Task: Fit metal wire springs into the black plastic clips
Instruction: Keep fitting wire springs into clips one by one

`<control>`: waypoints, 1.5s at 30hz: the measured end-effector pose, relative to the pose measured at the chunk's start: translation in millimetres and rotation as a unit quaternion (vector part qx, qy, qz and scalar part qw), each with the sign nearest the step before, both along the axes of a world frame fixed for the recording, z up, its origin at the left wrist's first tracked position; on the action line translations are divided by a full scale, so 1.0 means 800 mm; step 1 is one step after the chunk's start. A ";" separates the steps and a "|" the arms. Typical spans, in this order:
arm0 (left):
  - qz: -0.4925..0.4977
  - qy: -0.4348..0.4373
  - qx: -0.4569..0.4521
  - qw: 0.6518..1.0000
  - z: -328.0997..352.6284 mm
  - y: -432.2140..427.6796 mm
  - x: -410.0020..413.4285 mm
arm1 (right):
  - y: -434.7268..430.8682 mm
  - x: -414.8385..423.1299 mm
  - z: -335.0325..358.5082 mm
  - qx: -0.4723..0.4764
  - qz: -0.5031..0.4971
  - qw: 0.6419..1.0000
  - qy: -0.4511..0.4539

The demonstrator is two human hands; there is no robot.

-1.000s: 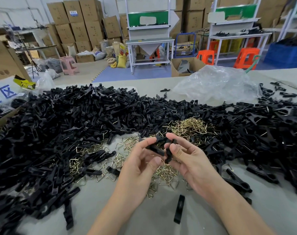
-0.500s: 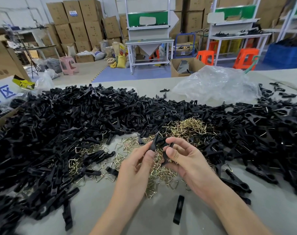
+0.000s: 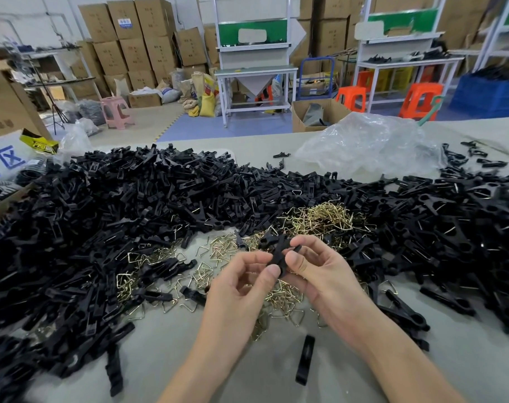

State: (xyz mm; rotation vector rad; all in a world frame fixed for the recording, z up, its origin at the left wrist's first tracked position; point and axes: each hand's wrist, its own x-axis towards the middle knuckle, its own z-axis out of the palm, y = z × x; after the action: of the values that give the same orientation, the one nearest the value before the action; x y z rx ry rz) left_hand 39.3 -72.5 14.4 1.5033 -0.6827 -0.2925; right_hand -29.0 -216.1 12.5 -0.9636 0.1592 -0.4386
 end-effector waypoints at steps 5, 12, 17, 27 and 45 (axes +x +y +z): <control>-0.017 -0.042 0.044 0.998 0.000 0.002 -0.006 | -0.004 0.002 -0.004 0.012 -0.005 1.000 -0.010; 0.090 -0.201 0.098 0.970 -0.006 0.001 -0.005 | 0.002 0.002 -0.010 -0.067 -0.018 0.998 0.005; 0.126 -0.135 0.043 0.982 -0.001 0.003 0.002 | 0.005 -0.008 0.002 -0.276 -0.091 0.954 0.075; 0.166 -0.055 0.010 0.985 0.001 0.010 0.017 | -0.003 -0.012 -0.027 -0.711 -0.148 0.647 0.234; 0.134 -0.080 0.042 0.987 -0.007 0.008 0.010 | 0.003 -0.020 0.004 -0.367 -0.179 0.904 0.124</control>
State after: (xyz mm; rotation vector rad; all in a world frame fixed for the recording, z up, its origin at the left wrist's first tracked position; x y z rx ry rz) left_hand 47.6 -65.7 8.4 1.6906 -0.5919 0.0052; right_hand -44.6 -214.0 15.8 -1.7501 0.4260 -0.7393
